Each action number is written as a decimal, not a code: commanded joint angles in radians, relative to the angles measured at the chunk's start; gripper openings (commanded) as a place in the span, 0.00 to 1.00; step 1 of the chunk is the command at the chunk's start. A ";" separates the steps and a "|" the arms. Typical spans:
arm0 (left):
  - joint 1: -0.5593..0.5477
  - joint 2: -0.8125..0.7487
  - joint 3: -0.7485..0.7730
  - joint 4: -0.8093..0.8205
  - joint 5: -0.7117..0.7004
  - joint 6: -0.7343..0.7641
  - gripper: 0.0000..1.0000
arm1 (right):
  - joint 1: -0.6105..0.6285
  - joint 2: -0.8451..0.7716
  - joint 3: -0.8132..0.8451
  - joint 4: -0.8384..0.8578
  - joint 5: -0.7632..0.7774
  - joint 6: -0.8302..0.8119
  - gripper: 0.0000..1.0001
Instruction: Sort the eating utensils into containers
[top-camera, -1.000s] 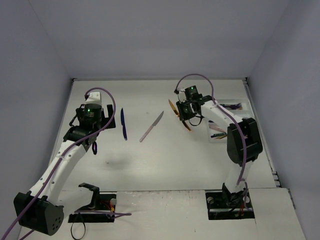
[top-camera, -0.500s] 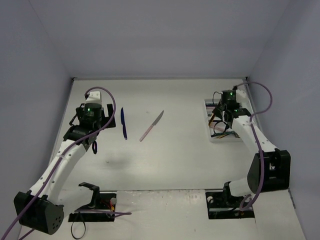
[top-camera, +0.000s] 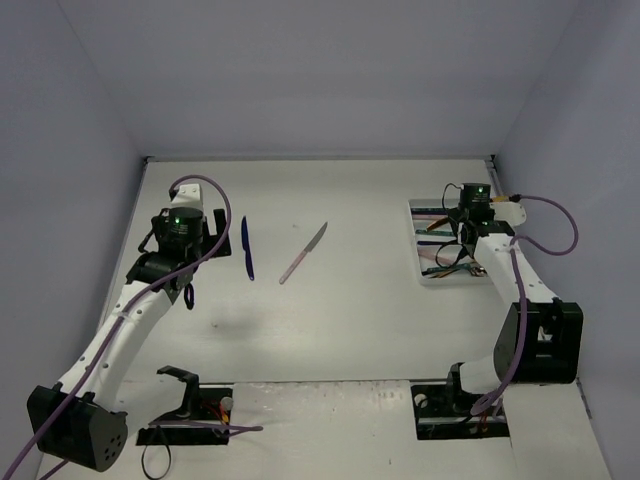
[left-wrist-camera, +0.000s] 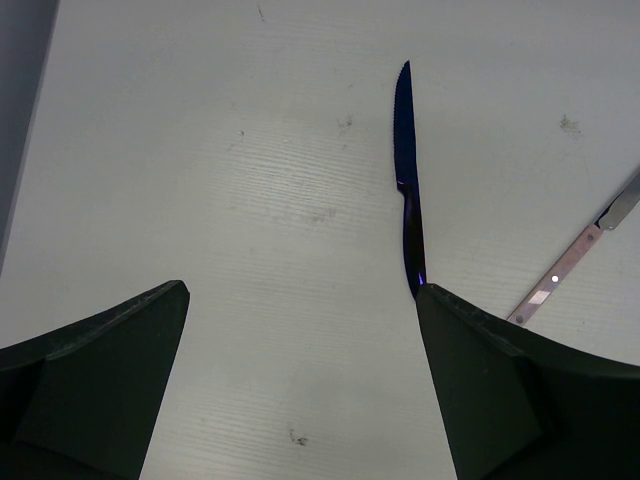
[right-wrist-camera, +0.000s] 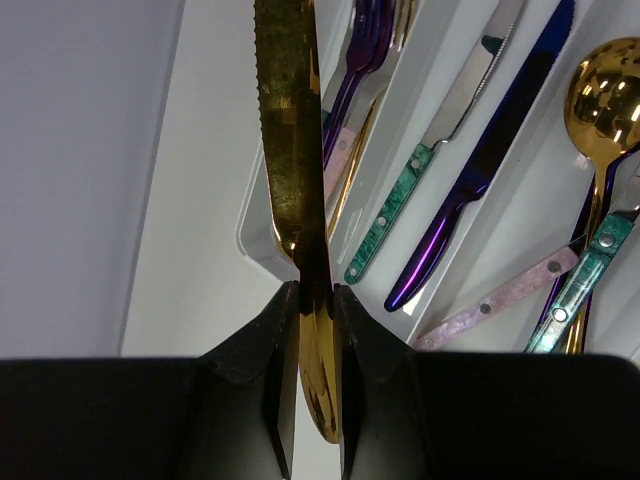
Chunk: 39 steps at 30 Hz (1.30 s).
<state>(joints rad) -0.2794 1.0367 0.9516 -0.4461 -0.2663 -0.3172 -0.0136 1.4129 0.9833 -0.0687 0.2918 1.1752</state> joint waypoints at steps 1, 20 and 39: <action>0.001 -0.026 0.023 0.033 -0.013 0.000 0.97 | -0.027 0.047 0.005 0.058 0.073 0.164 0.00; 0.000 -0.028 0.026 0.033 -0.004 0.000 0.97 | -0.029 0.274 0.014 0.095 0.069 0.296 0.04; 0.002 -0.035 0.029 0.032 -0.005 0.003 0.97 | 0.170 0.204 0.190 0.109 0.091 -0.265 0.62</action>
<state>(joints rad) -0.2794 1.0241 0.9516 -0.4461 -0.2661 -0.3168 0.0194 1.6987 1.0456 0.0041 0.3162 1.2008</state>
